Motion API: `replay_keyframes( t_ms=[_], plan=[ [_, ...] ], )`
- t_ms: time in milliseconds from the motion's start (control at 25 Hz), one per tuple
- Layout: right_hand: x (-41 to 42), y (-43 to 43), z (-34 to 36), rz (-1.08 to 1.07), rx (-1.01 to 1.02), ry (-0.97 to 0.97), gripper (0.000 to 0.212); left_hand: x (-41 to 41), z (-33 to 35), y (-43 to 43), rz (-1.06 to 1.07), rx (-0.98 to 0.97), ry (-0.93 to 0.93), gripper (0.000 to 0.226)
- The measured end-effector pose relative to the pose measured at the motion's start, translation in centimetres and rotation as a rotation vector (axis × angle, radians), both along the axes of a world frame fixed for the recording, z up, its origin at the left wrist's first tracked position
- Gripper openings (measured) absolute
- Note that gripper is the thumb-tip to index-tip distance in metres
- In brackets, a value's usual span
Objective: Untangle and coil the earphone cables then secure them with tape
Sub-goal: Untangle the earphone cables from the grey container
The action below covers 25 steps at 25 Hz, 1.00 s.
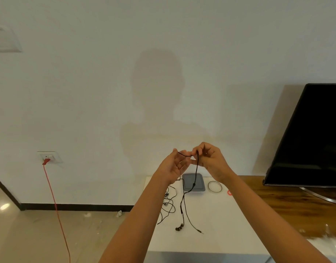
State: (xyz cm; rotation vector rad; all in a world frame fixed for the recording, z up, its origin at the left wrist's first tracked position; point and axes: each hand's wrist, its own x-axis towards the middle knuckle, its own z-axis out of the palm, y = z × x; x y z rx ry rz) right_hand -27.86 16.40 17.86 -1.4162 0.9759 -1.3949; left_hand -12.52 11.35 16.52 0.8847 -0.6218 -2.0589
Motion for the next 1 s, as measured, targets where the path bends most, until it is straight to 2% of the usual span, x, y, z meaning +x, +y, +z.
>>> replay_keyframes(
  t_ms=[80,160,320,480,560,640,840,920,1000],
  plan=[
    [-1.0,0.2,-2.0,0.009,0.081,-0.087,0.037,0.5,-0.5,-1.1,0.122,0.045,0.045,0.032],
    [-2.3,0.3,-4.2,-0.012,0.11,-0.032,0.036,1.5,-0.8,-2.2,0.196,0.054,0.044,0.029],
    [-4.5,0.0,-8.1,-0.086,0.119,0.361,0.023,2.6,-1.0,-3.1,0.273,-0.009,-0.015,0.023],
    [-5.8,-0.2,-11.7,-0.196,0.168,0.656,0.038,3.5,-1.7,-3.8,0.318,-0.02,0.013,0.014],
    [-6.6,-0.3,-13.0,-0.175,0.167,0.831,0.047,4.2,-1.7,-4.3,0.344,-0.027,0.06,0.017],
    [-7.3,-0.7,-14.2,-0.203,0.182,0.932,0.052,4.5,-1.6,-4.5,0.331,-0.053,0.021,0.023],
    [-3.8,-3.1,-12.1,-0.239,0.258,0.894,0.041,3.2,-1.4,-3.8,0.27,-0.128,-0.039,0.028],
    [-0.4,-3.9,-9.7,-0.239,0.171,0.728,0.029,2.1,-1.4,-3.3,0.238,-0.155,-0.03,0.03],
    [3.1,-3.9,-7.0,-0.206,0.19,0.472,0.018,1.2,-1.6,-3.0,0.222,-0.194,-0.046,0.032]
  ],
)
